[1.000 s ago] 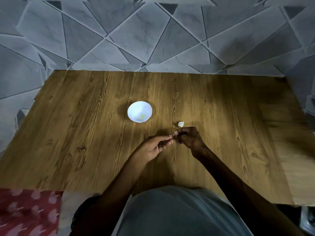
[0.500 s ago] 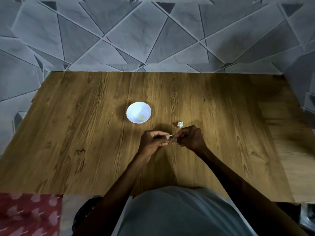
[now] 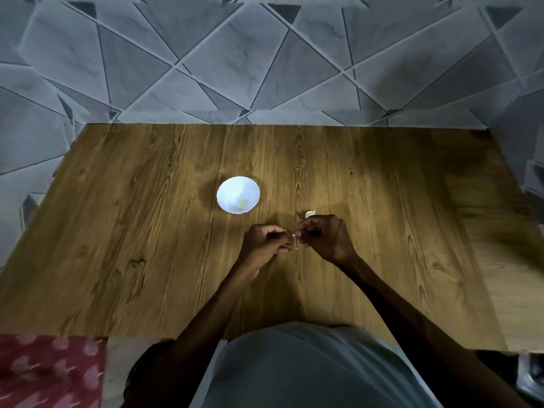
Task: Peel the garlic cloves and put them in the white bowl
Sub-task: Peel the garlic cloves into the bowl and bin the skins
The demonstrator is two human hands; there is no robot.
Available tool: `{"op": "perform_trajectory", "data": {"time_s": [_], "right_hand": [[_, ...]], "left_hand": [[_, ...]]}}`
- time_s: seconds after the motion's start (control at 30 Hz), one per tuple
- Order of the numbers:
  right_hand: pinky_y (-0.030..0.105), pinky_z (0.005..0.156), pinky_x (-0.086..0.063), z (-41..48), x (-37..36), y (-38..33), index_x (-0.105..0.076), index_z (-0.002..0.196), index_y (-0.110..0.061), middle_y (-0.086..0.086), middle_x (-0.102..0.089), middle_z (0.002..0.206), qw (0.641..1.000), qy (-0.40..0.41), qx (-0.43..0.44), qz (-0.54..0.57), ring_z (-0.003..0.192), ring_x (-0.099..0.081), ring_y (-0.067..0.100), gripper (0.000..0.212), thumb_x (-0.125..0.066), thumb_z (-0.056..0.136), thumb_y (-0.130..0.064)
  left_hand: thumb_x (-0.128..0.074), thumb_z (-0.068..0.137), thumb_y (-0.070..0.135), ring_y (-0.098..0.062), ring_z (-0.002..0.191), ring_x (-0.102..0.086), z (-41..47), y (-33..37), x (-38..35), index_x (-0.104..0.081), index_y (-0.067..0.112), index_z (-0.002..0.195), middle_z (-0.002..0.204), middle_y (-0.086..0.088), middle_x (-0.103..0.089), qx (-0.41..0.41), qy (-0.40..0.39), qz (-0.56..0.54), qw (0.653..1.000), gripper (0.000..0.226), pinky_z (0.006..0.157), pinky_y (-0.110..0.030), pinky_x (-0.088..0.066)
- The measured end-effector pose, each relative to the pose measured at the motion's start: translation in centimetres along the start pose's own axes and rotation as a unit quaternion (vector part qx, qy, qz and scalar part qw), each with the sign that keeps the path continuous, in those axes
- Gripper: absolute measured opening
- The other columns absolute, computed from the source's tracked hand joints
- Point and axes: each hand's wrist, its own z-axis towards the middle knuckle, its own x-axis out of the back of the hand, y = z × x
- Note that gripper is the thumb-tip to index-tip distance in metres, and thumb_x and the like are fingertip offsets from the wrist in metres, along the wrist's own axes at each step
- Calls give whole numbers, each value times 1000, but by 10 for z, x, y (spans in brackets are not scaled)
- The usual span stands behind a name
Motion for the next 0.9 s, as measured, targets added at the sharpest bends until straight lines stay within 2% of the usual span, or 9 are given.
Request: {"op": "perform_trajectory", "data": {"time_s": [0.13, 0.23, 0.37, 0.47, 0.57, 0.73, 0.8, 0.9], "right_hand": [[16, 65, -56, -2, 0, -4, -76, 88, -13, -9, -73, 78, 1000, 26, 17, 2, 68, -69, 0, 8, -76, 83, -7], [11, 70, -53, -2, -3, -6, -76, 91, -16, -7, -74, 84, 998, 36, 45, -22, 76, -68, -1, 10, -77, 83, -11], [6, 71, -49, -3, -6, -6, -73, 100, -14, -7, -71, 90, 996, 35, 68, -38, 80, -64, -6, 14, -74, 86, -11], [10, 72, -51, -7, -8, -5, -64, 106, -13, -8, -66, 93, 996, 23, 83, -29, 86, -62, -2, 23, -69, 87, -2], [26, 76, -57, -8, -9, -2, -55, 107, -13, -4, -63, 94, 996, 16, 84, -14, 90, -64, 8, 30, -65, 85, 6], [42, 73, -57, -8, -9, 0, -50, 105, -10, 4, -60, 88, 994, 13, 106, 14, 82, -64, 18, 39, -61, 78, 17], [43, 73, -57, -8, -10, 0, -50, 103, -10, 5, -60, 87, 993, 8, 116, 26, 82, -64, 19, 41, -60, 76, 19], [35, 74, -57, -8, -8, -2, -49, 101, -9, 5, -59, 89, 991, -5, 125, 43, 84, -62, 19, 42, -58, 74, 21]], "left_hand": [[-68, 86, 11, -12, 62, -69, -1, 4, -1, -74, 13, 84, 71, -5, -73, -54, 18, 118, 991, 6, 60, -21, -54], [-69, 82, 13, -11, 62, -69, 0, 5, -1, -74, 13, 80, 67, 2, -72, -99, 14, 213, 972, 5, 65, -27, -56], [-70, 80, 14, -4, 60, -66, -1, 10, -3, -74, 14, 77, 66, 7, -71, -119, 27, 257, 959, 6, 62, -23, -53], [-71, 82, 17, 0, 57, -65, -1, 14, -4, -75, 13, 82, 68, 6, -71, -114, 17, 261, 958, 6, 58, -16, -51], [-70, 84, 16, -2, 58, -66, -3, 18, -5, -75, 10, 86, 69, 2, -72, -84, 0, 227, 970, 8, 59, -15, -52], [-62, 91, 9, -11, 66, -69, -4, 18, -2, -75, 1, 92, 74, -8, -73, -17, -48, 67, 996, 15, 62, -20, -52], [-60, 92, 8, -11, 67, -68, -5, 20, -1, -74, -2, 95, 76, -10, -72, 10, -58, 30, 998, 17, 61, -19, -51], [-61, 93, 7, -12, 67, -67, -5, 22, 3, -73, -2, 97, 77, -8, -73, 58, -84, -35, 994, 16, 62, -18, -52]]}}
